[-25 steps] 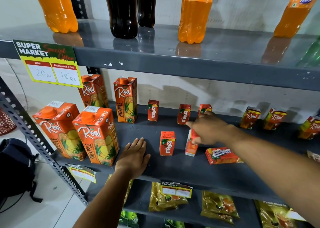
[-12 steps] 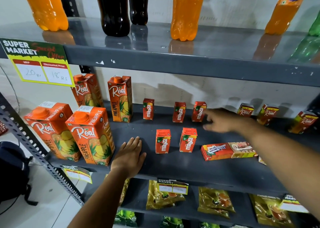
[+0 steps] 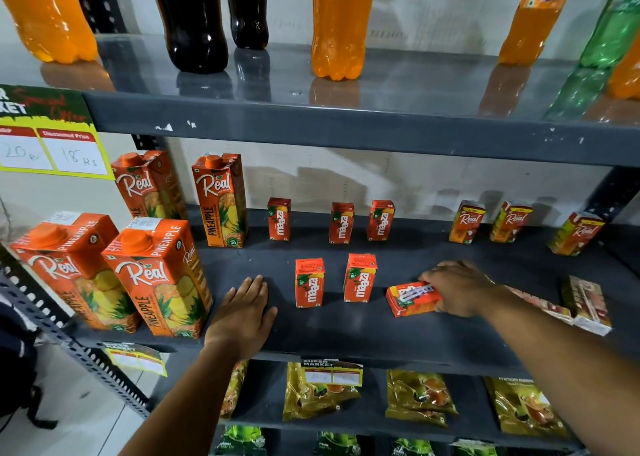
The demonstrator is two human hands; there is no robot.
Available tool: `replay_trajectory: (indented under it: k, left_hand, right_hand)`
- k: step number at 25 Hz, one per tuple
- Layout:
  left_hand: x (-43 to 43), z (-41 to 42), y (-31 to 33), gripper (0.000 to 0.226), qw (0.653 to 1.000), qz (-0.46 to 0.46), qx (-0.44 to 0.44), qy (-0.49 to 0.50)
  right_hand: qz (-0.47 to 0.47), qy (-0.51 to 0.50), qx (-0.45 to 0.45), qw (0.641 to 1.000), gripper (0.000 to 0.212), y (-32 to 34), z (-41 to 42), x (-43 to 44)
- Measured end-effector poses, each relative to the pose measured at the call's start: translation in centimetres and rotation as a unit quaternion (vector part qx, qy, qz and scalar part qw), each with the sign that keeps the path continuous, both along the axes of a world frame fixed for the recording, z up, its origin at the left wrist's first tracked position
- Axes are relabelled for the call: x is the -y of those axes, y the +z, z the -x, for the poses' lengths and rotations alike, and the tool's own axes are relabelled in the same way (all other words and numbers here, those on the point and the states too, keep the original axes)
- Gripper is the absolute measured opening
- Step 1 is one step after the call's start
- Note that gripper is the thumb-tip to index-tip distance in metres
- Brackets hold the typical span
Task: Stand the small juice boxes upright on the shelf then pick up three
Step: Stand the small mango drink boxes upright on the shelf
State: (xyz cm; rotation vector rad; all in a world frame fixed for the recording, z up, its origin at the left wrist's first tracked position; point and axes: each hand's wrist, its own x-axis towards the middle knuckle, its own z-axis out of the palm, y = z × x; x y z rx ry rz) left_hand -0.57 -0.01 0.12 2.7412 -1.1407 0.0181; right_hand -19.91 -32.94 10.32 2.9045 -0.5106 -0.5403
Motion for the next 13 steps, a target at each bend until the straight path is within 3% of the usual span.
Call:
replay_trajectory:
  k: [5,9,13]
  left_hand:
    - [0.0,0.0,0.0,0.063,1.0,-0.004,0.0,0.004]
    - [0.0,0.0,0.0,0.063,1.0,-0.005,0.003,0.005]
    - [0.0,0.1,0.1,0.063,1.0,-0.01,0.001,0.006]
  right_hand:
    - [0.037,0.068,0.025,0.997,0.054,2.6,-0.9,0.2]
    - [0.086,0.177,0.087,0.977,0.051,4.9,-2.1,-0.6]
    - [0.102,0.251,0.083,0.959,0.041,4.8,-2.6,-1.5]
